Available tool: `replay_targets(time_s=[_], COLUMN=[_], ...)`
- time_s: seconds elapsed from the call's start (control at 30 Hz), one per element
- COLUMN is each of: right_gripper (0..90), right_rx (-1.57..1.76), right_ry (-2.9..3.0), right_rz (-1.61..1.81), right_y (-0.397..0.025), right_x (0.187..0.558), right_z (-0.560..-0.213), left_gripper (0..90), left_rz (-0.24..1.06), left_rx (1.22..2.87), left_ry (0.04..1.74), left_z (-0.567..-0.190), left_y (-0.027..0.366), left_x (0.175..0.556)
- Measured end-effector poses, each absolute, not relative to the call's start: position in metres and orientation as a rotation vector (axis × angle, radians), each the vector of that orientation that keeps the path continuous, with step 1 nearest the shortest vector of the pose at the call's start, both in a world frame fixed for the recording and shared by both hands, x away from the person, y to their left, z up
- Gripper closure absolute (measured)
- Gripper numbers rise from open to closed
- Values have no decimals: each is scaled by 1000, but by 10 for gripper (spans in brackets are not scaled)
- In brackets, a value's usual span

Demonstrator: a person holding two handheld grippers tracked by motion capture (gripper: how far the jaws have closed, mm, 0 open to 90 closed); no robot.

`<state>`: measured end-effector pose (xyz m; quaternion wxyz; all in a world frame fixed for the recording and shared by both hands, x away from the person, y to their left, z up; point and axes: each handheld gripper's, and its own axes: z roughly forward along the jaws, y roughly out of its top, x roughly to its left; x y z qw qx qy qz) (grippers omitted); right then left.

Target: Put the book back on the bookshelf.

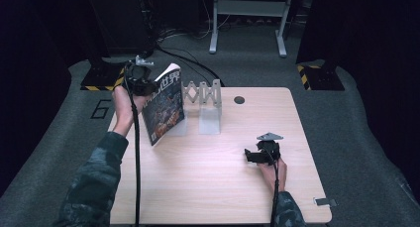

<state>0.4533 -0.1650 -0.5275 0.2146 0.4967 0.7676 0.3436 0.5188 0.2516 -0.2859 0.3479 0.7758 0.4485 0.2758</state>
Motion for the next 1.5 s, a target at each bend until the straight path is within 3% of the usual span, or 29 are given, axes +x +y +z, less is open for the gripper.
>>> replay_targets(time_s=[0.8, 0.83, 1.0, 1.17, 1.37, 1.5], right_gripper=[147, 147, 148, 148, 148, 148], right_rx=[1377, 1377, 1377, 1377, 1377, 1374], right_ry=[2129, 2130, 2129, 2128, 2126, 2129], right_rz=[953, 954, 953, 951, 952, 948], right_y=[-165, -165, -165, -165, -165, -165], right_x=[453, 453, 453, 453, 453, 453], right_z=[-528, -527, -528, -527, -528, -527], left_gripper=[808, 788, 496, 286, 160, 141], left_rz=[680, 690, 693, 741, 765, 781], left_rx=[1749, 1746, 1730, 1715, 1711, 1705], left_ry=[1362, 1366, 1355, 1288, 1209, 1175], left_z=[-308, -308, -308, -306, -308, -310], left_y=[271, 272, 277, 278, 280, 281], left_x=[547, 547, 541, 528, 508, 496])
